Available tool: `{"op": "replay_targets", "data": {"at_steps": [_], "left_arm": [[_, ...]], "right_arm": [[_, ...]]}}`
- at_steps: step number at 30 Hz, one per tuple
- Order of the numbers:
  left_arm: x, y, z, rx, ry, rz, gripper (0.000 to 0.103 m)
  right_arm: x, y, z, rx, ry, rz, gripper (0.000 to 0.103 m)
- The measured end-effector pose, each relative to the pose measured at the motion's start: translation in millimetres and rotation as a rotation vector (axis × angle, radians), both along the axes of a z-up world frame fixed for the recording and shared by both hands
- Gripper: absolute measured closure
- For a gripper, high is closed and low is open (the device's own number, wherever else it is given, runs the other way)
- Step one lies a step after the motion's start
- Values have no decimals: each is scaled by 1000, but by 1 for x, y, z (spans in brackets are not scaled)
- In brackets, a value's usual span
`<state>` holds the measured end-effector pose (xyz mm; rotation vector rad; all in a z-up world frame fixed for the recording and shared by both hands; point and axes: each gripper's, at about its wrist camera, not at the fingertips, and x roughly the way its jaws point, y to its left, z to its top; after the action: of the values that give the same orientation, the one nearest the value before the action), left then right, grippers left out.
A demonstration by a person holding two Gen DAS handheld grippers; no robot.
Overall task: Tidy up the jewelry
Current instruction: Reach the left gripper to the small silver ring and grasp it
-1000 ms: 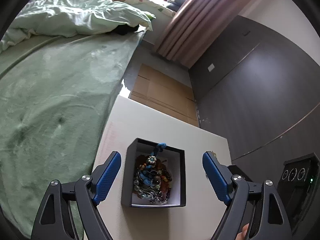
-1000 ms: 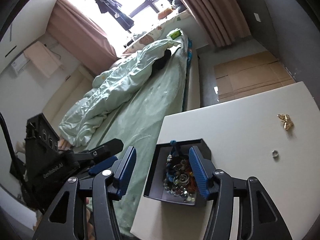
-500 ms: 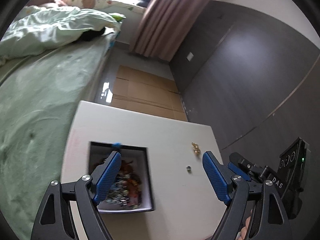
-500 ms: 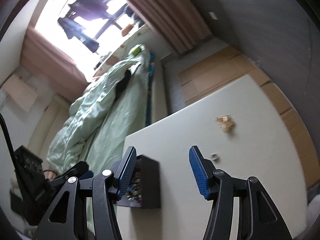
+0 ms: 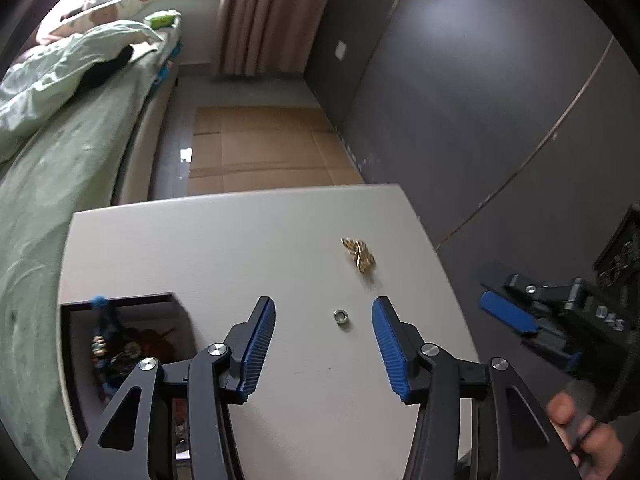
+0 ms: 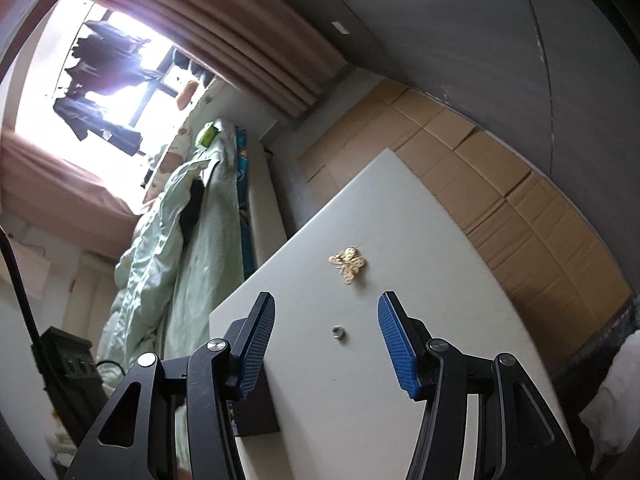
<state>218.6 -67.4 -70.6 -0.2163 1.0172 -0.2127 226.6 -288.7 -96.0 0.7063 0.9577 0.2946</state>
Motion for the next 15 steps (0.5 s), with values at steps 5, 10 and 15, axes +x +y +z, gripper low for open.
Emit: {"op": "replay_targets", "data": {"at_steps": [5,10,15], "left_arm": [[14,-26,-18,68,57,-49,63],[19,-44,-30,118,73,-79,68],[26,-51,-46,140,97,-82,71]], "right_arm": [[2,-8,-3,-2,14,5,47],[3,-18,-3,10,15,-13,47],[4,-21,-6,11,26,-25,47]]}}
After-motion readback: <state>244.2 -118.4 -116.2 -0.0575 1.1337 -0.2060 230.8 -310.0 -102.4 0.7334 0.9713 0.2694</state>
